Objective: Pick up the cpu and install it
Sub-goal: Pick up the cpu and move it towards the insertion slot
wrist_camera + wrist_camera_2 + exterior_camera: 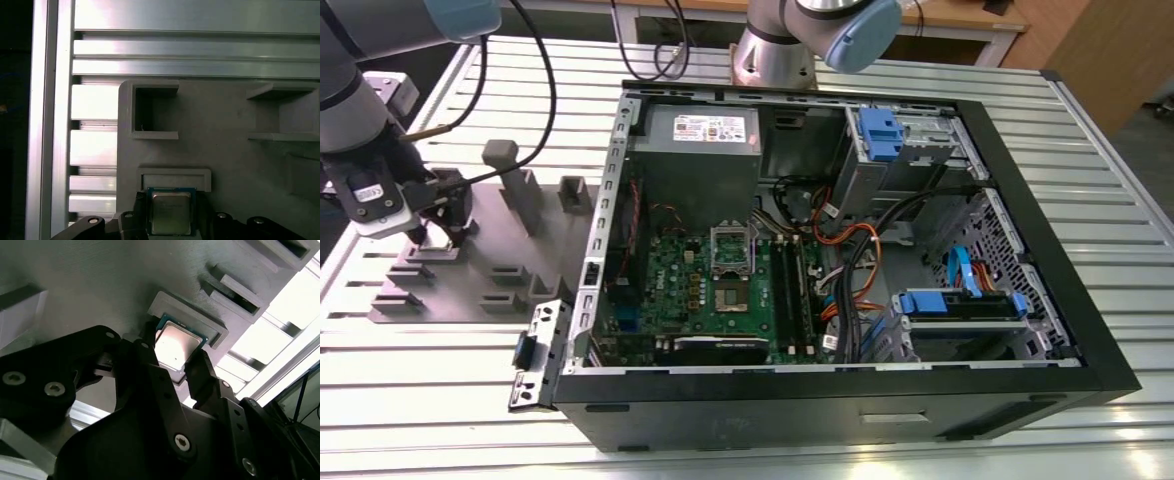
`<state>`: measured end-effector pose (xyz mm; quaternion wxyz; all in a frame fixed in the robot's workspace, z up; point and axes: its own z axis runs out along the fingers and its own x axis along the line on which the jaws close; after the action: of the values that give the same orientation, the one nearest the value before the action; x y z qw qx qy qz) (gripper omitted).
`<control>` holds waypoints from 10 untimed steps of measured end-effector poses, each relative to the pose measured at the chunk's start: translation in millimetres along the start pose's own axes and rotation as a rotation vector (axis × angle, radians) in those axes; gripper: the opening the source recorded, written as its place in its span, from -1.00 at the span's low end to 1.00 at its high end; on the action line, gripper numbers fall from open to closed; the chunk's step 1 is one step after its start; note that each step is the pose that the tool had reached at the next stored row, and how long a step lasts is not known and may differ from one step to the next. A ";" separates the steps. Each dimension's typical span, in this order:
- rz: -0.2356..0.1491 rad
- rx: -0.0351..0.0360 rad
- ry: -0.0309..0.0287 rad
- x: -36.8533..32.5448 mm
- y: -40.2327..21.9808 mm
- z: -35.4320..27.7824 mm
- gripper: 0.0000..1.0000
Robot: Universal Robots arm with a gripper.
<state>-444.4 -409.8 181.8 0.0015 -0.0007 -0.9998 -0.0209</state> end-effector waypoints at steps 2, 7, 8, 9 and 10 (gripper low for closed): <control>0.000 0.0045 0.0000 0.0 0.0 0.1 0.03; 0.000 0.0070 0.0001 0.0 0.0 0.1 -0.01; 0.000 0.0070 0.0001 0.0 0.0 0.2 -0.01; 0.000 0.0070 0.0001 -0.1 0.0 0.2 -0.06; 0.000 0.0070 0.0001 -0.1 0.0 0.1 -0.06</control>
<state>-444.3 -409.8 181.6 0.0016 -0.0007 -0.9998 -0.0174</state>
